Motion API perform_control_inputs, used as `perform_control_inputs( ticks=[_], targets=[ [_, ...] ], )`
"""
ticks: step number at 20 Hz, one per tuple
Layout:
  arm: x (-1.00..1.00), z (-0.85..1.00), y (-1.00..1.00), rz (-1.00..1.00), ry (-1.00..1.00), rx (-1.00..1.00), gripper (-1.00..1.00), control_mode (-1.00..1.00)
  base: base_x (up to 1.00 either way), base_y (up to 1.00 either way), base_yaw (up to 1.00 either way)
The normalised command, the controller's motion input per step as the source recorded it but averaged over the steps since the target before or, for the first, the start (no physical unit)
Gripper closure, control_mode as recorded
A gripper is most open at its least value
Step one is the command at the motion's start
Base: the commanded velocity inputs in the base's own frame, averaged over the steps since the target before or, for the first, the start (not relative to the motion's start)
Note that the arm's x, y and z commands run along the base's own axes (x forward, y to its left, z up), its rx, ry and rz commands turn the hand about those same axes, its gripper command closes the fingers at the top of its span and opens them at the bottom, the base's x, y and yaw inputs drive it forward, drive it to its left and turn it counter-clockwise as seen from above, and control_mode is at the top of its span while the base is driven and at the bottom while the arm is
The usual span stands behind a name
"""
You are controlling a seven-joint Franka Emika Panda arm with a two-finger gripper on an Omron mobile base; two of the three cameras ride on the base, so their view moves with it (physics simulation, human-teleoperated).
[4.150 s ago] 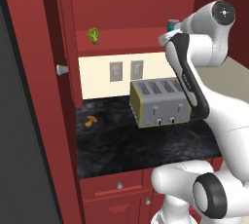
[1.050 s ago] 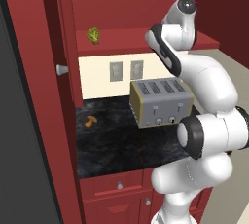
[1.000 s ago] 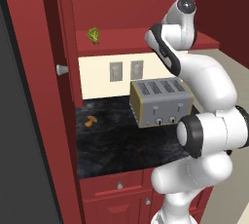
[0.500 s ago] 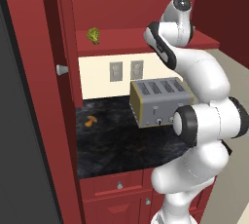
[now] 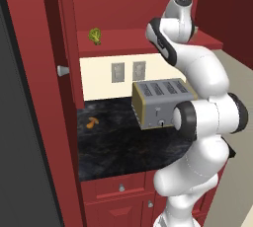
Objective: Pick the cans from the counter and place them in their designated side in the cabinet.
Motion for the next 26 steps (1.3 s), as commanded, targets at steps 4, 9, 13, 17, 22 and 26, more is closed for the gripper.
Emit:
perform_control_inputs(
  ticks=[4,9,13,17,22,26],
  targets=[
    [0.00,-0.17,0.00,0.00,0.03,0.00,1.00,-1.00,0.00,0.00,0.00],
    [0.00,-0.17,0.00,0.00,0.02,0.00,1.00,-1.00,0.00,0.00,0.00],
    [0.00,-0.21,0.00,0.00,0.02,0.00,1.00,-1.00,0.00,0.00,0.00],
    [0.00,-0.22,0.00,0.00,0.02,0.00,1.00,-1.00,0.00,0.00,0.00],
    [0.08,-0.18,0.00,0.00,0.03,0.00,1.00,-1.00,0.00,0.00,0.00],
    [0.18,-0.14,0.00,0.00,0.04,0.00,1.00,-1.00,0.00,0.00,0.00]
  ],
)
